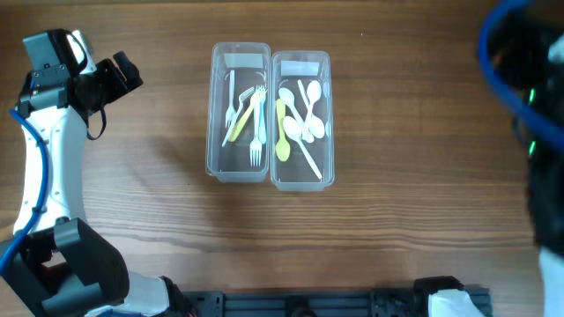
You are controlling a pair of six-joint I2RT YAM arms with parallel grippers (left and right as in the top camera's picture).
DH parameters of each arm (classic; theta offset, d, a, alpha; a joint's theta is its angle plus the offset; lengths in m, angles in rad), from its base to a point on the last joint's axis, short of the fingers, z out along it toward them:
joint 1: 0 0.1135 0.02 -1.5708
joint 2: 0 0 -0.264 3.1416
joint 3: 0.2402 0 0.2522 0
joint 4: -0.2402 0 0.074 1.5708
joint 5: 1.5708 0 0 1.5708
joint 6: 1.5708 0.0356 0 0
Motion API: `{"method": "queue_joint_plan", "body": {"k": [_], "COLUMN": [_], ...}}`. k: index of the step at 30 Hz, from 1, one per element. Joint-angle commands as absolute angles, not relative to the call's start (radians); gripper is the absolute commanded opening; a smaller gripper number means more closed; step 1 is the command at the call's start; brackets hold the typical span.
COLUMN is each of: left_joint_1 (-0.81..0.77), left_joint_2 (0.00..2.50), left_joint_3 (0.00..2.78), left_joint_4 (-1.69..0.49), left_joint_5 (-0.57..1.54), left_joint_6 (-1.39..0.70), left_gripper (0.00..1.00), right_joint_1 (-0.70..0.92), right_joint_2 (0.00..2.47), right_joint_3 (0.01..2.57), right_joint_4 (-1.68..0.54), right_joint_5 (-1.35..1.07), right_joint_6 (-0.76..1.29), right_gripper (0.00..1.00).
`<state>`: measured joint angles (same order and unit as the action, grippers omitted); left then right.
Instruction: Pack container
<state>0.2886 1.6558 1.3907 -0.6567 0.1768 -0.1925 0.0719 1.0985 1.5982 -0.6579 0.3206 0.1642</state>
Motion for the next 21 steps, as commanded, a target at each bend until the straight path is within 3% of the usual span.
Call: {"method": "queue_joint_plan", "body": {"k": [1,6,10,21], "left_joint_1": [0.292,0.292,0.292,0.292], "left_joint_2": [1.631,1.631,1.631,1.631], "left_joint_3": [1.411,1.411,1.411,1.411], "left_joint_4": [-0.655,-0.655,-0.655,-0.655], "left_joint_5": [0.177,0.177,0.177,0.177], "left_joint_6": [-0.198,-0.197,-0.197,-0.198], "left_gripper": [1.00,1.00,1.00,1.00], "right_joint_1": [0.015,-0.028,-0.029,-0.044], "right_joint_2": [0.872,0.496,0.279,0.034], "right_joint_3": [1.210,0.698,0.432,0.105], "right_joint_4": [-0.476,-0.245,-0.173,-0.116], "right_joint_5": [0.184,0.086,0.061,-0.054], "right_joint_6": [0.134,0.134,0.133,0.055], "right_gripper": [1.00,1.00,1.00,1.00]}}
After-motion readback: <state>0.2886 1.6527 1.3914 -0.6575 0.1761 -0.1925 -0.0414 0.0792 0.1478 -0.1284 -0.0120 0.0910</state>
